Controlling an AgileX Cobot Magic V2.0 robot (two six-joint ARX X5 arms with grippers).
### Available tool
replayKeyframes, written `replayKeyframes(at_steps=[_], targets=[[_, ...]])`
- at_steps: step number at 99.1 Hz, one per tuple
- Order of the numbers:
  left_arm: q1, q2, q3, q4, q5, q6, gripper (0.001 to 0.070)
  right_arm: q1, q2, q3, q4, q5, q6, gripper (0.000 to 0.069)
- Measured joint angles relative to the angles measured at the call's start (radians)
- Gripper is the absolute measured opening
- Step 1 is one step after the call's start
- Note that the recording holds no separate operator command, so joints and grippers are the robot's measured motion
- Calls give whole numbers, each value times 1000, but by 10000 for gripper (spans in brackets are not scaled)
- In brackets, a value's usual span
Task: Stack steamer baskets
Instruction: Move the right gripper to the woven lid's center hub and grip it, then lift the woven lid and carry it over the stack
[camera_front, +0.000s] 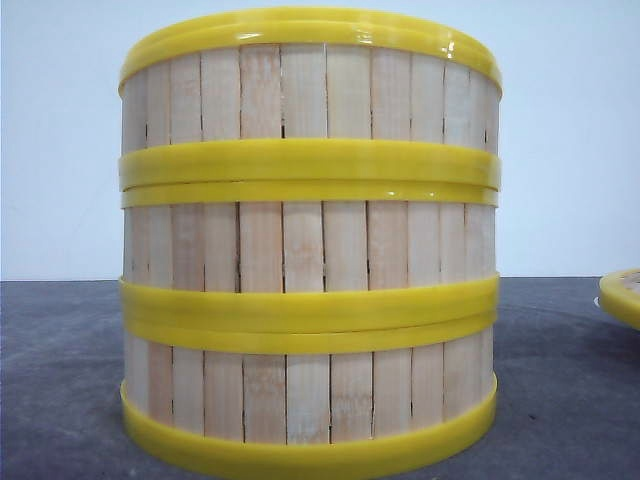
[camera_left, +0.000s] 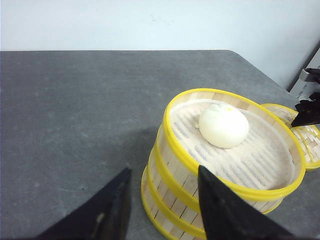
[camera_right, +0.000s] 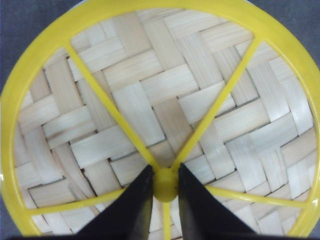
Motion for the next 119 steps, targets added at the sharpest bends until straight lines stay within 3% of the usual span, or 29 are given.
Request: replayKeyframes(at_steps=[27,56,83,119], targets=[[0,0,0,0,0,0,239,0,-20,71,-84,-8,-1,59],[0,0,0,0,0,0,239,69,-125,332,-179,-53,-9,59],[0,0,0,10,0,0,239,299,-125,580,-256,-112,-27,58],[0,0,0,11,0,0,239,674,-27,729,-357,-103,-27,57]])
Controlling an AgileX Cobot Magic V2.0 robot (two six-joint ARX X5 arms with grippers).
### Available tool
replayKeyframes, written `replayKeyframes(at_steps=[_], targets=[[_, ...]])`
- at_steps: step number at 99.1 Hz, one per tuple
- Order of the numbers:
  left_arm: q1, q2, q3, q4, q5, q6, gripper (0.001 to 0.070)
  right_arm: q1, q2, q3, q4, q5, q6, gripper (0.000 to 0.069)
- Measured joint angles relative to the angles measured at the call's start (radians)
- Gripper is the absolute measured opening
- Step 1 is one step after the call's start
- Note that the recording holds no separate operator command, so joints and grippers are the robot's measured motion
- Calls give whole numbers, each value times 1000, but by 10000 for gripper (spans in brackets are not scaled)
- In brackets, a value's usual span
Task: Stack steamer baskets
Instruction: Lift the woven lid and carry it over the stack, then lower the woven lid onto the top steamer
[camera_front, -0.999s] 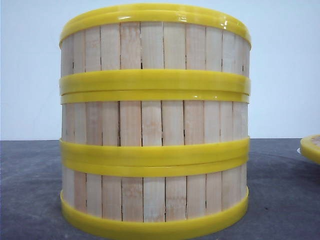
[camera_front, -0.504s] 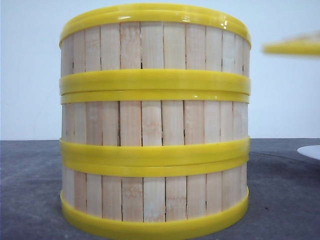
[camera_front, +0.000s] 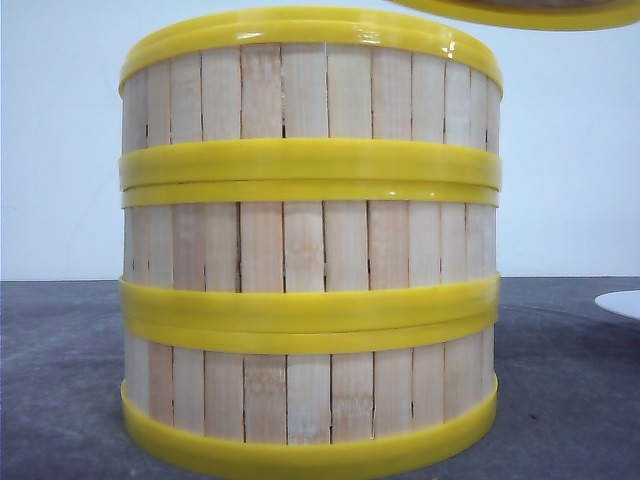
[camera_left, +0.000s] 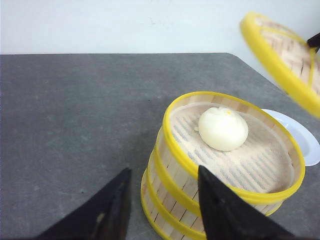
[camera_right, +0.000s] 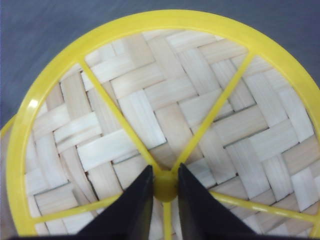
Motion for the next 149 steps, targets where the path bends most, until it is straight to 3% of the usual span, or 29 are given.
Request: replayKeyframes(at_steps=[44,149], targets=[[0,0,0,-12,0,0,239,238,183,25,-6,28,0,57],[0,0,0,-11,0,0,239,293,285,90,-45,49,-12,56]])
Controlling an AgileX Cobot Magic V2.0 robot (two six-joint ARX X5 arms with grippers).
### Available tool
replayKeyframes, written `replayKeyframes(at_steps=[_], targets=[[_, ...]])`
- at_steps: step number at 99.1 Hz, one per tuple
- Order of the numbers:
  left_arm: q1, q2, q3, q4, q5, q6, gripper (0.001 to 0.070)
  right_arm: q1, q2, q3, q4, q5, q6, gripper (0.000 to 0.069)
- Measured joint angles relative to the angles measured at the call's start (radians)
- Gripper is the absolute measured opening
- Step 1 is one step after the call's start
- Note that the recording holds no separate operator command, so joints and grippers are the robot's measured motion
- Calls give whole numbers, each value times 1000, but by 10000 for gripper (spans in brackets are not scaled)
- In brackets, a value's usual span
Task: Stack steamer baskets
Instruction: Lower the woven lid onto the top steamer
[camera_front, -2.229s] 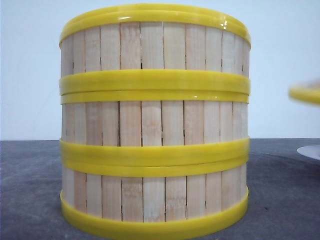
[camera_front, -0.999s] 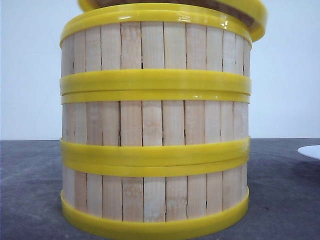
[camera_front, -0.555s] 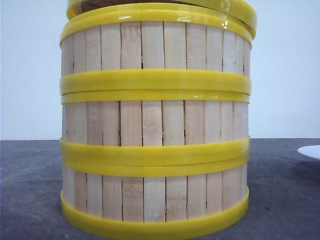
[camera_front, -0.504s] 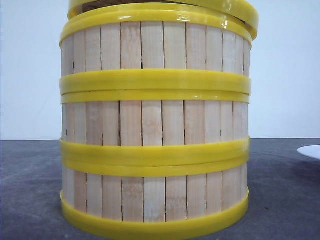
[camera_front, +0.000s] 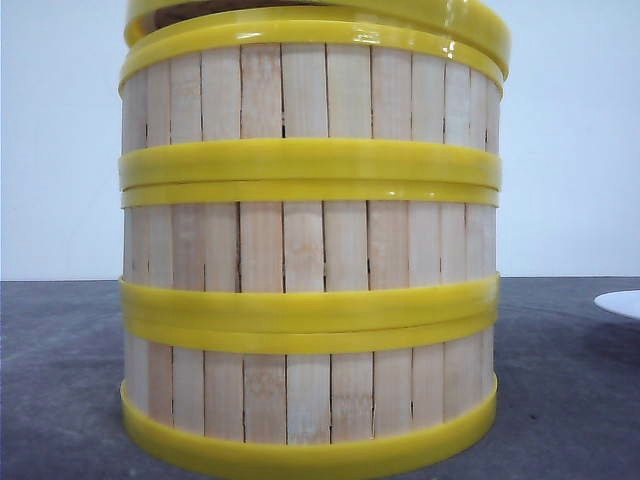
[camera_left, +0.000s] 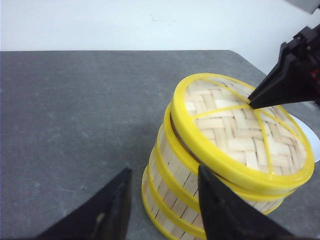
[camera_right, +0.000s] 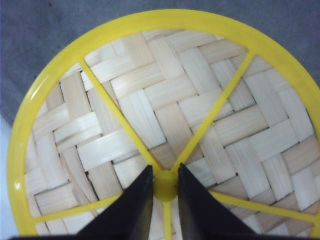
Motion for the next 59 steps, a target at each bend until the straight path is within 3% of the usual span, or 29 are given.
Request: replayKeyframes(at_steps=[46,52,59], targets=[[0,0,0,-5,0,0,239,9,22,1,5,3,-15,62],[0,0,0,-5,0,0,239,9,22,1,4,3,-18,114],[0,0,0,-5,0,0,239,9,22,1,5,3,-18,257]])
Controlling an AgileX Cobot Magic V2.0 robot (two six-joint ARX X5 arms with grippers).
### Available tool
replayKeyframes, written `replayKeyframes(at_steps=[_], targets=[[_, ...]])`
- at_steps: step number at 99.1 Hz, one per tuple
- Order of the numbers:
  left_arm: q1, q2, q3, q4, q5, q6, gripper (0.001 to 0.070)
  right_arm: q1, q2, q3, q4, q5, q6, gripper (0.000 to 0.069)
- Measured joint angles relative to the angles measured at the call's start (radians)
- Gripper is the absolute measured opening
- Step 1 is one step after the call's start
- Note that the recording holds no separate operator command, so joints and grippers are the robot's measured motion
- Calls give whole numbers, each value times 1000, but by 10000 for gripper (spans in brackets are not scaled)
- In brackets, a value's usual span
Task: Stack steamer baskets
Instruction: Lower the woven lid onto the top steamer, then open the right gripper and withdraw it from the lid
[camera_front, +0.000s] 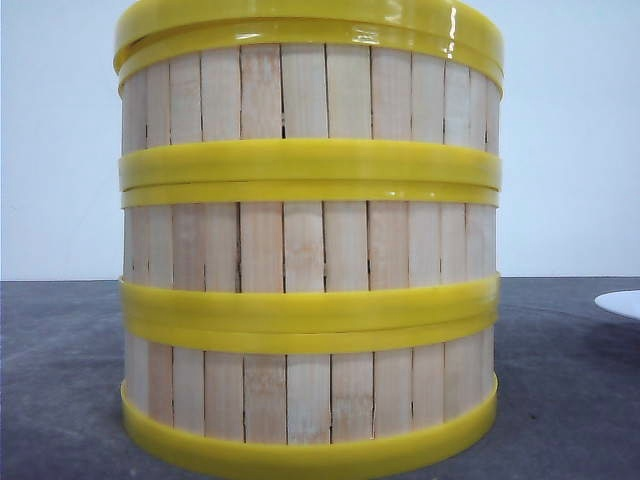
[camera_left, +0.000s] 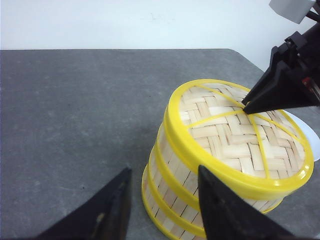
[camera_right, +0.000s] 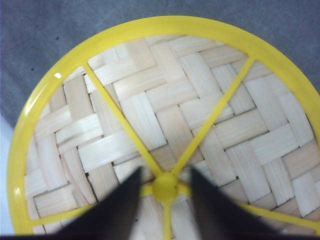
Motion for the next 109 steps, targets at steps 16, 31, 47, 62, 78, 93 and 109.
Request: replayKeyframes(at_steps=[16,31,47,62,78,93,109], targets=[[0,0,0,0,0,0,239,0,0,6,16,11,-7,407],[0,0,0,-1,0,0,239,0,-28,55,20,119,-22,413],[0,0,0,2,0,0,239,0,-158,122,84,261,-31,413],[0,0,0,27,0,0,239,0,-321,130,135,386,-34,413],[0,0,-9,95,0,0,239,0,-449,108,130,496,-34,413],[0,0,-61,150,0,0,239,0,-593,-53,131,570,-34,413],[0,0,-112,183,0,0,239,0,-769,-316,178,601,-14,413]])
